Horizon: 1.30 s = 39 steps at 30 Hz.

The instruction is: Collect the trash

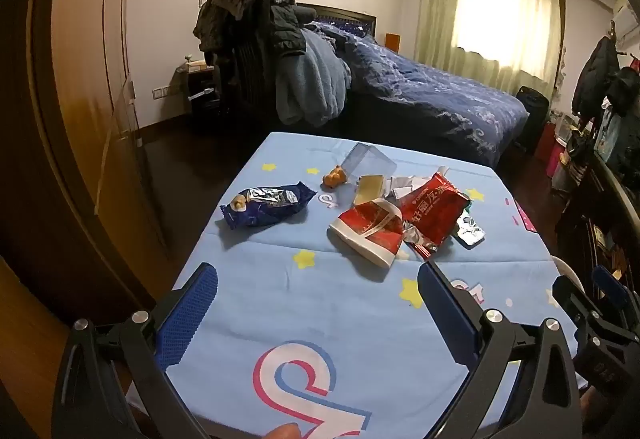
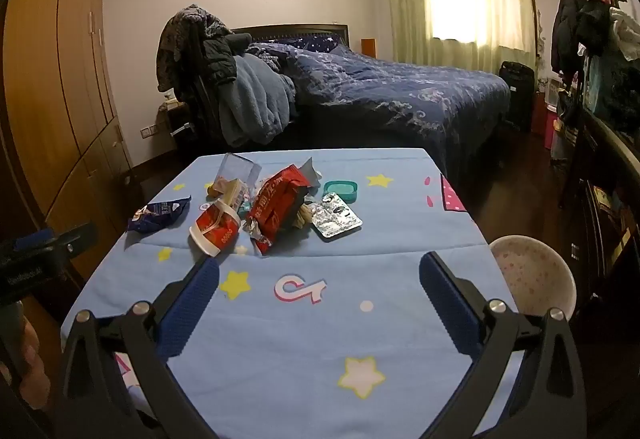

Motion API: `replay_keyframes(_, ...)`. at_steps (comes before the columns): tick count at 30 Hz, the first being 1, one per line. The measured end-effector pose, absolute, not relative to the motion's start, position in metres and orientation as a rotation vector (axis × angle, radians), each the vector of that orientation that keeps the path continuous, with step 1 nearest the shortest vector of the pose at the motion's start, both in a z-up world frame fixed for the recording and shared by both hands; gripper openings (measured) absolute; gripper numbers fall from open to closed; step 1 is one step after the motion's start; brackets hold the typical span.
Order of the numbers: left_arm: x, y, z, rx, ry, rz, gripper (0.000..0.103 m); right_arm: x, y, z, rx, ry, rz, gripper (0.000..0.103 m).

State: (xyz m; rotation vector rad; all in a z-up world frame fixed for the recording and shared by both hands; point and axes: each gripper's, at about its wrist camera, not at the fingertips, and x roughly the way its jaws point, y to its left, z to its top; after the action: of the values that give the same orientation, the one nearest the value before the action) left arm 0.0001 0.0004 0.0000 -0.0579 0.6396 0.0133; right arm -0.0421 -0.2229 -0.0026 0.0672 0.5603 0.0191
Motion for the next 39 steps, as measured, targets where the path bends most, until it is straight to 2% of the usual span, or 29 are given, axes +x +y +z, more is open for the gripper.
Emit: replay_keyframes(39, 0.0044, 0.0069, -0.0084, -0.073, 0.665, 0.015, 0.1, -0.041, -0.2231, -0.0055, 0.062, 0.563, 0.014, 0.1)
